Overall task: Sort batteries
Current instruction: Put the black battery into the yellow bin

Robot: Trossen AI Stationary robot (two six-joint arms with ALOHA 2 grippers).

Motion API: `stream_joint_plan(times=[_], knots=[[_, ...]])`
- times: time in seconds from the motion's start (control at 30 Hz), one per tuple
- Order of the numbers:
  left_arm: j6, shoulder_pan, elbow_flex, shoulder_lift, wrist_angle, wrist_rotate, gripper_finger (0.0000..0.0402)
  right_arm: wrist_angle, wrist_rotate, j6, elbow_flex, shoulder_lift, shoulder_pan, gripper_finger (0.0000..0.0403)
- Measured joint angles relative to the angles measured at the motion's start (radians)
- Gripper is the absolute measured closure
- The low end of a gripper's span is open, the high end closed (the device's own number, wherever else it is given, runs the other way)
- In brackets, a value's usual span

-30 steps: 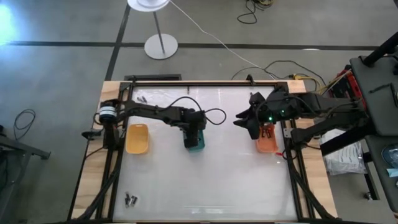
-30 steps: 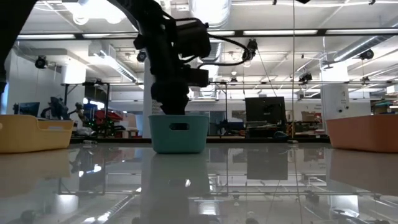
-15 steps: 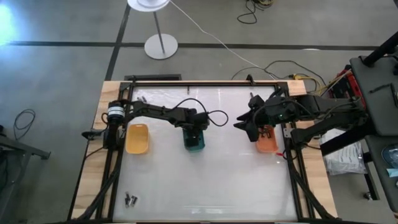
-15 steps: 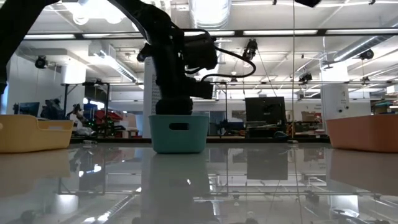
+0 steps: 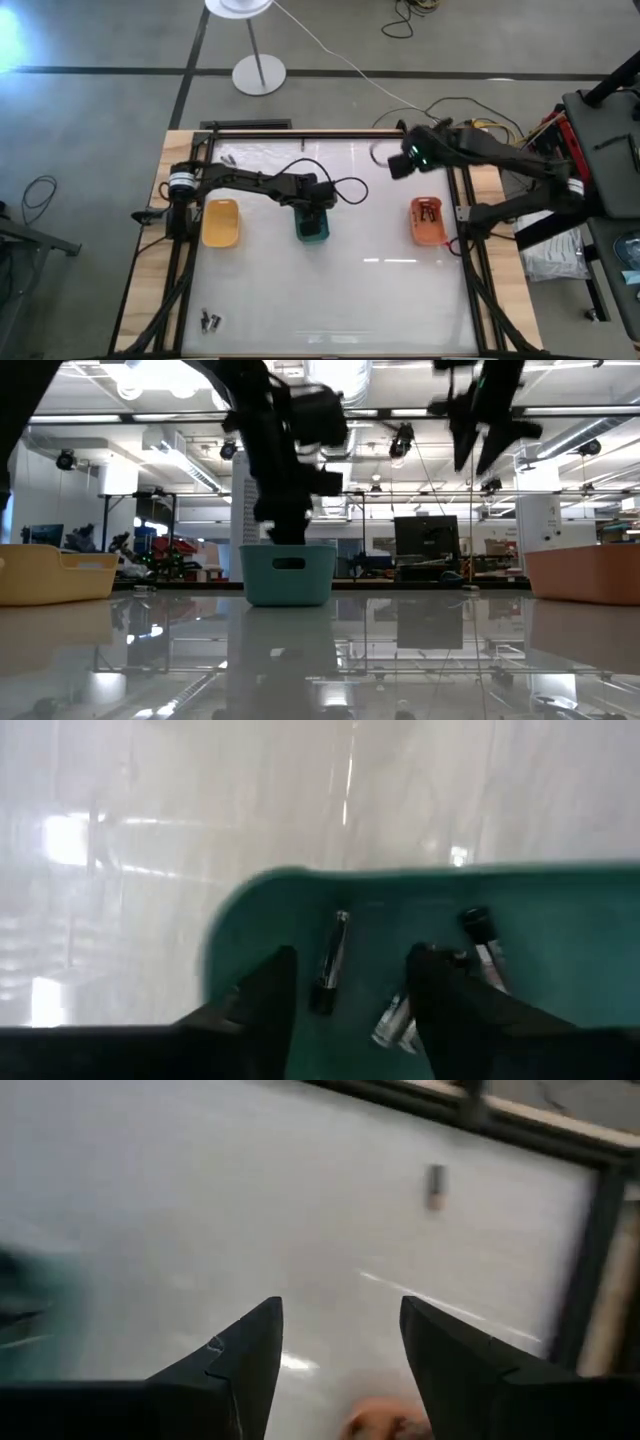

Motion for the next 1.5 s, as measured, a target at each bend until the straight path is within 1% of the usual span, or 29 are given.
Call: stream_joint_plan(times=[0.07,0.13,0.2,0.27,0.37,0.47,0.57,0.7,0.8,0.93,1.13,1.27,1.4,1.5], knots=[[-0.023,-0.007,0.0,-0.049,-0.009,0.0,0.0216,0.014,-0.039,-0.076,-0.014,0.071,-0.114,0.0205],[-0.03,-0.011,0.0,-0.107,-0.009,-0.002,0.0201,0.041,-0.11,-0.145,-0.025,0.154,-0.229,0.0202],[-0.049,-0.013,0.0,-0.169,-0.015,-0.024,0.019,0.075,-0.192,-0.222,-0.037,0.233,-0.323,0.0198],[-0.081,-0.012,0.0,-0.241,-0.021,-0.05,0.018,0.116,-0.238,-0.291,-0.041,0.311,-0.41,0.0195],[-0.155,-0.015,0.0,-0.353,-0.022,-0.085,0.0169,0.164,-0.249,-0.354,-0.041,0.417,-0.498,0.0196],[-0.238,-0.027,-0.003,-0.45,-0.015,-0.094,0.0162,0.196,-0.251,-0.394,-0.041,0.5,-0.552,0.0205],[-0.297,-0.041,-0.01,-0.525,-0.001,-0.091,0.0161,0.258,-0.293,-0.439,-0.042,0.559,-0.588,0.0216],[-0.354,-0.06,-0.028,-0.59,0.041,-0.093,0.0163,0.359,-0.298,-0.469,-0.042,0.599,-0.615,0.023],[-0.396,-0.073,-0.037,-0.615,0.049,-0.131,0.0167,0.388,-0.294,-0.506,-0.042,0.621,-0.625,0.0237],[-0.418,-0.084,-0.04,-0.626,0.049,-0.179,0.0173,0.394,-0.294,-0.514,-0.041,0.655,-0.639,0.0248],[-0.419,-0.084,-0.042,-0.604,0.047,-0.182,0.0179,0.411,-0.285,-0.51,-0.039,0.67,-0.643,0.0275],[-0.421,-0.084,-0.042,-0.592,0.067,-0.181,0.0181,0.421,-0.25,-0.521,-0.04,0.669,-0.643,0.0308],[-0.404,-0.084,-0.043,-0.588,0.138,-0.126,0.019,0.44,-0.24,-0.525,-0.042,0.672,-0.643,0.0347],[-0.382,-0.084,-0.044,-0.593,0.205,-0.115,0.0202,0.448,-0.241,-0.536,-0.042,0.672,-0.643,0.037]])
